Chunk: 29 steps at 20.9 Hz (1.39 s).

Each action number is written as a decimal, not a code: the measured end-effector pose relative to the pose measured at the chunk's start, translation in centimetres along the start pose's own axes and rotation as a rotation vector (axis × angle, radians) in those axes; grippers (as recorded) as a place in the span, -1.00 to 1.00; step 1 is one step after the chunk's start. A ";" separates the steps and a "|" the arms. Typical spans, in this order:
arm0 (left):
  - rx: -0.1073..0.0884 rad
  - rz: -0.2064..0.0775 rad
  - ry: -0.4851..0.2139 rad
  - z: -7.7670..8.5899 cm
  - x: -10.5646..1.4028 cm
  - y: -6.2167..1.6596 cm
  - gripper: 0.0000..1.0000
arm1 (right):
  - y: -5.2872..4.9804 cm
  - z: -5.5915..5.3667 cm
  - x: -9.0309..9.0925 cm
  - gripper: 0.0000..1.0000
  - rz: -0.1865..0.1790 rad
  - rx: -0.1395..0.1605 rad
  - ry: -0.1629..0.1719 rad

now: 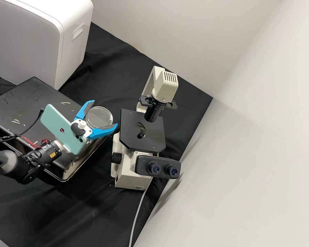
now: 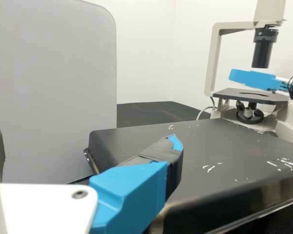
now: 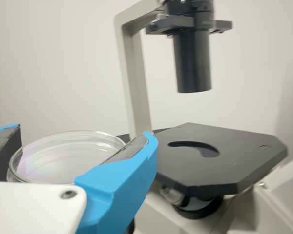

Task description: Place the petri dish on the microscope

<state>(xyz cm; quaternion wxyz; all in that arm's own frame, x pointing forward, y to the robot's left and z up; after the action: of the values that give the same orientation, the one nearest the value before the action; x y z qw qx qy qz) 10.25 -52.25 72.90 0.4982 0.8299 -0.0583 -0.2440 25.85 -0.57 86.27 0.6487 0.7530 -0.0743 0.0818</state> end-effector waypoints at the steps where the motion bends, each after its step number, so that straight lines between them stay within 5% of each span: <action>1: 0.000 0.000 0.000 0.0 0.0 0.00 1.00 | 0.2 0.1 0.2 -1.00 0.008 -0.001 -0.002; 10: 0.000 0.000 0.000 0.0 0.0 0.00 1.00 | 0.8 0.8 2.9 -1.00 0.018 -0.010 -0.021; 20: 0.013 -0.011 0.004 0.0 0.1 -0.25 1.00 | 0.0 2.7 5.2 -1.00 -0.027 -0.008 -0.098; 29: 0.022 -0.021 -0.001 0.1 0.1 -0.46 1.00 | 0.9 4.4 6.2 -1.00 0.007 -0.013 -0.134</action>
<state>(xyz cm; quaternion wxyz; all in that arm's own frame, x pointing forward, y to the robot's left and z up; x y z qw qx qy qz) 10.22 -52.15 72.42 0.4866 0.8358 -0.0523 -0.2490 31.81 -5.09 87.87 0.6470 0.7521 -0.1206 0.0331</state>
